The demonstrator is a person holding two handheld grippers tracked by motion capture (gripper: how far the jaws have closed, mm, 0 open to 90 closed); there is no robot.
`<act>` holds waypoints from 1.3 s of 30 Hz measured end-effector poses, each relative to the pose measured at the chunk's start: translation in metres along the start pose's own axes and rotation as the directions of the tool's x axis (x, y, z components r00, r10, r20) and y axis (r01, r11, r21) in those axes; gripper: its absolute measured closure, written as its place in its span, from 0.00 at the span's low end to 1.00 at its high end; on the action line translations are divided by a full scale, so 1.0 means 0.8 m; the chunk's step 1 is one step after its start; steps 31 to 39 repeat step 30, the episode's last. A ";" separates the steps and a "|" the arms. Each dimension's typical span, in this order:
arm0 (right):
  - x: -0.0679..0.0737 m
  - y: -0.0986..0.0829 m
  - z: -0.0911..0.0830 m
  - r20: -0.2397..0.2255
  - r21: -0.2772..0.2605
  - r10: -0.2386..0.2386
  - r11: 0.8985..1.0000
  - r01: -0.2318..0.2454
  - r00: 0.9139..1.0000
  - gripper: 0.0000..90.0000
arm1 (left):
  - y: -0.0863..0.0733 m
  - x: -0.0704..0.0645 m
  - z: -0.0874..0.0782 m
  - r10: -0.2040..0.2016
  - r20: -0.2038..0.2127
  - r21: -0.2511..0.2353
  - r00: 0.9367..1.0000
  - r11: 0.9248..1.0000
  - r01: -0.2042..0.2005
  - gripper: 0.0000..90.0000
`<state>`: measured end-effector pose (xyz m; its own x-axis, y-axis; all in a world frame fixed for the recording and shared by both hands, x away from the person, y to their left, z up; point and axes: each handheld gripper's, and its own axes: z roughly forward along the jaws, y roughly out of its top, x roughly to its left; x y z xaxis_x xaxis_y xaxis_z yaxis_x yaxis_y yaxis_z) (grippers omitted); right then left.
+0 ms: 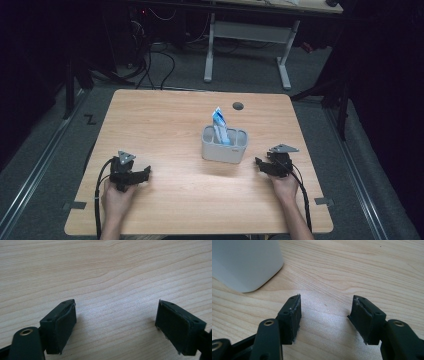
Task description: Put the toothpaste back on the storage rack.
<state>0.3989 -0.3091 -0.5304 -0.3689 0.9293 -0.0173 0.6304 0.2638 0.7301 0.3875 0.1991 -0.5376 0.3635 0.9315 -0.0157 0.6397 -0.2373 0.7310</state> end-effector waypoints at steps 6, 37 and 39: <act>0.000 0.000 0.000 -0.009 0.004 -0.009 1.000 0.009 1.000 0.44 | 0.000 0.000 0.000 0.000 0.000 0.000 1.000 1.000 0.000 0.19; 0.003 -0.003 -0.003 0.023 0.008 0.022 1.000 -0.023 0.999 0.38 | 0.000 0.000 0.000 0.001 0.001 0.000 1.000 1.000 -0.001 0.19; 0.003 -0.003 -0.003 0.023 0.008 0.022 1.000 -0.023 0.999 0.38 | 0.000 0.000 0.000 0.001 0.001 0.000 1.000 1.000 -0.001 0.19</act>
